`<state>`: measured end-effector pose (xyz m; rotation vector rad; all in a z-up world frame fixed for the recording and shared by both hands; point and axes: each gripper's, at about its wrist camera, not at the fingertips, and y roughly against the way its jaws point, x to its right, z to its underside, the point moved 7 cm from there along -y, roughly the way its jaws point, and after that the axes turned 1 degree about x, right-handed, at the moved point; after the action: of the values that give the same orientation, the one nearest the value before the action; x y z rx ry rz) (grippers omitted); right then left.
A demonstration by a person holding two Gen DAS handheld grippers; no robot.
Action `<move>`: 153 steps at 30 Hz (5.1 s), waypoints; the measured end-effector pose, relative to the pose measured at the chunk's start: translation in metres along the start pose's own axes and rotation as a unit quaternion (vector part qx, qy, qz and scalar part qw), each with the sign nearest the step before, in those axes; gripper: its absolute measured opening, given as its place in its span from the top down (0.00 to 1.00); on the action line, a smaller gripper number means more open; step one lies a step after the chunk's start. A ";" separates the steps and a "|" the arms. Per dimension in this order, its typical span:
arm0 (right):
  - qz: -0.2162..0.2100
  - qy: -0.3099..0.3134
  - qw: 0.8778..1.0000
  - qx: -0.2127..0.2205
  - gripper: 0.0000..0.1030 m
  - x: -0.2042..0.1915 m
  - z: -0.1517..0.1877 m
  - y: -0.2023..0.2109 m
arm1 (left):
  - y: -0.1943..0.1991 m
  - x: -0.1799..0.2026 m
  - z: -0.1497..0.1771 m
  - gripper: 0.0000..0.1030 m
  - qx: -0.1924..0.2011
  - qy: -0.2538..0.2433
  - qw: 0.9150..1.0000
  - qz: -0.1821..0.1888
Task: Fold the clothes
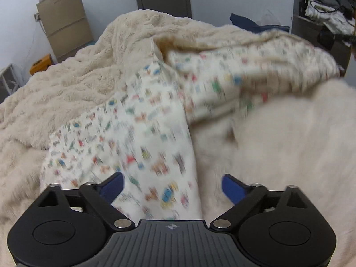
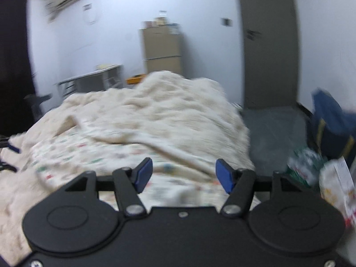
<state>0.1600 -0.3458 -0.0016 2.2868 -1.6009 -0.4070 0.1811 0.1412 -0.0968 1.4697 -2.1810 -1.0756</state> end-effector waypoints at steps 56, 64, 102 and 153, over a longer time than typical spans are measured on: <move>-0.058 0.112 0.990 0.057 0.40 -0.092 -0.017 -0.013 | -0.008 -0.269 0.050 1.00 0.153 0.555 0.813 -0.091; -0.066 0.114 0.989 0.066 0.40 -0.095 -0.024 -0.007 | -0.019 -0.263 0.097 0.96 0.101 0.573 0.805 -0.115; -0.118 0.034 0.973 -0.198 0.81 -0.083 -0.066 -0.232 | -0.093 -0.083 -0.198 0.46 0.046 0.373 0.922 0.091; -0.271 0.096 0.953 -0.096 1.00 -0.239 -0.085 -0.092 | -0.030 0.151 -0.121 0.81 0.178 -0.082 0.960 0.203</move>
<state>0.1936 -0.0832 0.0488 2.4924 -0.7852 -0.4254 0.2093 -0.0489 -0.0604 1.0042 -2.7461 -0.7108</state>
